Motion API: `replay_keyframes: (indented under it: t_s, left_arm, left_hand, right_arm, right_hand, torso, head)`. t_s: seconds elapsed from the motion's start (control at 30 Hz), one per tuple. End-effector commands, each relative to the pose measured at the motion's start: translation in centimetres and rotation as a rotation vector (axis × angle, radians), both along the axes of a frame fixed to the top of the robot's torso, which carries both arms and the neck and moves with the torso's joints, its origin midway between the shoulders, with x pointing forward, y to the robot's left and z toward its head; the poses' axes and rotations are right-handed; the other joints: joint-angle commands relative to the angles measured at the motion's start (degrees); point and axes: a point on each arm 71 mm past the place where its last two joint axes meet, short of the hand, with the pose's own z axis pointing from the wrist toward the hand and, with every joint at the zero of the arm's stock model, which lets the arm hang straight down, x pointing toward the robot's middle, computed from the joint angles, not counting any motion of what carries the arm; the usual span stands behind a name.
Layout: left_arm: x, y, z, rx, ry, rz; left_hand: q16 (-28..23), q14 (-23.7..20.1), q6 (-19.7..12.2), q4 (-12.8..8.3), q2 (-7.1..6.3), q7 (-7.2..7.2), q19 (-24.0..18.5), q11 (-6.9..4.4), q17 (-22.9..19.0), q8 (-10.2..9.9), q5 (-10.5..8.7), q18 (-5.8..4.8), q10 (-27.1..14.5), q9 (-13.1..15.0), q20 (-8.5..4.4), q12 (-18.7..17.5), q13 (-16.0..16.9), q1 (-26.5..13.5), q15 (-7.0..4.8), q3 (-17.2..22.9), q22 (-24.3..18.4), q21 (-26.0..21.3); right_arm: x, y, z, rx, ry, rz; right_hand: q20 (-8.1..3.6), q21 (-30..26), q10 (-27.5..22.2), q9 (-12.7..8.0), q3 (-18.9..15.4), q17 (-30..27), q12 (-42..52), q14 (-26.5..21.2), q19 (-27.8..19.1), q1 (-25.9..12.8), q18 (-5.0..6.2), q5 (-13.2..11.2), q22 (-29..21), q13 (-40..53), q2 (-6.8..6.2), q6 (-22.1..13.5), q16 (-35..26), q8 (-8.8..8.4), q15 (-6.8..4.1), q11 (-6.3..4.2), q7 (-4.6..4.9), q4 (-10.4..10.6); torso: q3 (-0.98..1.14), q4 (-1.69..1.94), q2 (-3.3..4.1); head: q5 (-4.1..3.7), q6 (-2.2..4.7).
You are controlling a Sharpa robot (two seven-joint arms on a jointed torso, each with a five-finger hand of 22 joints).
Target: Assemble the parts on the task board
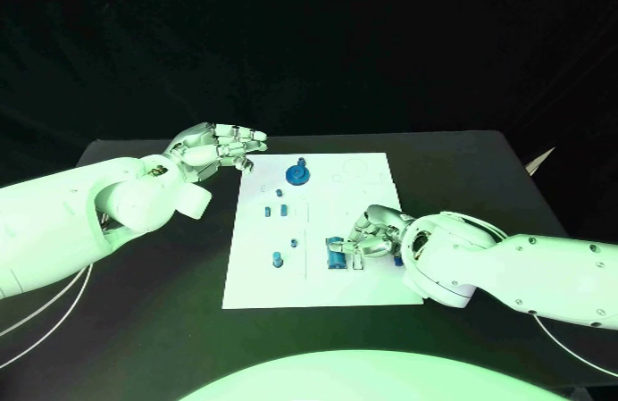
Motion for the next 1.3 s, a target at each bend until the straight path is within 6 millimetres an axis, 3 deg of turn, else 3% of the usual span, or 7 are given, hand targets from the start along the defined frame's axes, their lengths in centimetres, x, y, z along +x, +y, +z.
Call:
replay_keyframes:
  t_s: [0.03,0.13,0.37,0.5,0.97,1.17,1.3]
  left_arm:
    - [-0.1,-0.2,0.1,-0.016,-0.004,-0.013]
    - [0.0,-0.1,0.1,-0.016,-0.005,-0.011]
    - [0.0,-0.2,0.1,-0.016,-0.006,-0.01]
    - [0.0,-0.2,0.2,-0.017,-0.008,-0.011]
    - [0.0,-0.2,0.2,-0.017,-0.008,-0.01]
    - [0.0,-0.2,0.2,-0.017,-0.008,-0.01]
    - [0.0,-0.1,0.1,-0.017,-0.007,-0.01]
  left_hand:
    - [-0.2,-0.3,-0.5,-0.2,0.0,0.0,0.0,-0.07,-0.1,-0.1,0.01,0.83,-0.4,0.1,0.15,0.3,-0.1,0.3,0.21,0.2,0.0,-0.2]
    - [-0.2,-0.3,-0.5,-0.2,0.0,0.0,0.0,-0.07,-0.1,-0.1,0.01,0.83,-0.4,0.1,0.15,0.3,-0.1,0.3,0.21,0.2,0.0,-0.2]
    - [-0.2,-0.3,-0.5,-0.2,0.0,0.0,0.0,-0.07,-0.1,-0.1,0.01,0.83,-0.4,0.1,0.15,0.3,-0.1,0.3,0.21,0.2,0.0,-0.2]
    - [-0.2,-0.3,-0.5,-0.2,0.0,0.0,0.0,-0.07,-0.1,-0.1,0.01,0.83,-0.4,0.1,0.15,0.3,-0.1,0.3,0.21,0.2,0.0,-0.2]
    - [-0.1,-0.3,-0.6,-0.2,0.06,0.04,0.0,-0.02,-0.1,0.0,0.0,0.81,-0.5,0.1,0.18,0.4,-0.1,0.2,0.27,0.3,0.0,-0.2]
    - [-0.1,-0.3,-0.6,-0.2,0.06,0.04,0.0,-0.02,-0.1,0.0,0.0,0.81,-0.5,0.1,0.18,0.4,-0.1,0.2,0.27,0.3,0.0,-0.2]
    - [-0.1,-0.3,-0.6,-0.2,0.06,0.04,0.0,-0.02,-0.1,0.0,0.0,0.81,-0.5,0.1,0.18,0.4,-0.1,0.2,0.27,0.3,0.0,-0.2]
  right_arm:
    - [-0.2,0.1,0.3,0.013,-0.035,0.041]
    - [-0.5,0.0,0.6,0.029,-0.041,0.07]
    - [-1.3,0.2,0.7,0.038,-0.017,0.128]
    - [-1.4,0.1,0.6,0.026,-0.011,0.14]
    - [-1.3,0.2,0.1,-0.006,0.003,0.14]
    - [-0.9,0.0,-0.1,-0.026,-0.005,0.126]
    - [-0.6,-0.2,-0.1,-0.022,-0.029,0.098]
  right_hand:
    - [-0.35,0.3,5.1,0.1,-0.2,12.3,-0.2,5.6,6.0,2.1,-0.82,-0.2,15.1,13.6,-0.44,-0.5,0.2,0.37,-0.47,-0.21,-0.07,-0.4]
    - [-0.32,0.3,5.1,0.2,-0.3,12.4,-0.3,5.6,6.0,5.9,-0.82,-3.9,15.1,13.6,-0.87,-0.6,0.2,0.39,-0.43,-0.18,-0.03,-0.9]
    - [-0.32,0.3,5.1,0.2,-0.4,12.6,-0.2,5.6,6.0,10.0,-0.82,-5.7,15.1,13.7,-1.66,-0.3,0.2,0.4,-0.45,-0.22,-0.08,-1.5]
    - [-0.34,0.3,5.1,0.2,-0.4,12.6,-0.1,5.6,6.0,10.6,-0.82,-5.8,15.1,13.7,-1.67,0.1,0.2,0.66,-0.5,-0.31,-0.22,-1.5]
    - [-0.37,0.3,5.1,0.3,-0.4,12.7,-0.1,5.6,6.0,10.8,-0.82,-5.6,15.1,13.7,-1.58,0.3,0.3,0.76,-0.54,-0.36,-0.26,-1.3]
    - [-0.49,0.3,5.1,0.3,0.1,12.7,-0.1,5.6,6.0,11.9,-0.82,-5.2,15.1,13.7,-1.0,0.6,0.3,1.0,-0.71,-0.58,-0.54,-1.1]
    - [-0.61,0.3,5.2,0.3,0.5,12.7,0.1,5.6,6.0,11.3,-0.82,-4.9,15.1,13.8,-0.19,0.7,0.3,1.06,-0.79,-0.63,-0.55,0.1]
  torso:
    - [0.03,0.03,0.01]
    - [0.08,0.0,0.05]
    - [0.09,-0.02,0.04]
    - [0.03,-0.04,-0.03]
    - [-0.02,0.11,0.02]
    - [-0.04,0.03,0.0]
    - [0.0,-0.01,0.02]
  head:
    - [-0.02,-0.06]
    - [0.07,-0.13]
    - [0.11,-0.2]
    - [0.16,0.06]
    - [0.47,-0.57]
    - [0.63,-0.78]
    - [0.59,-0.62]
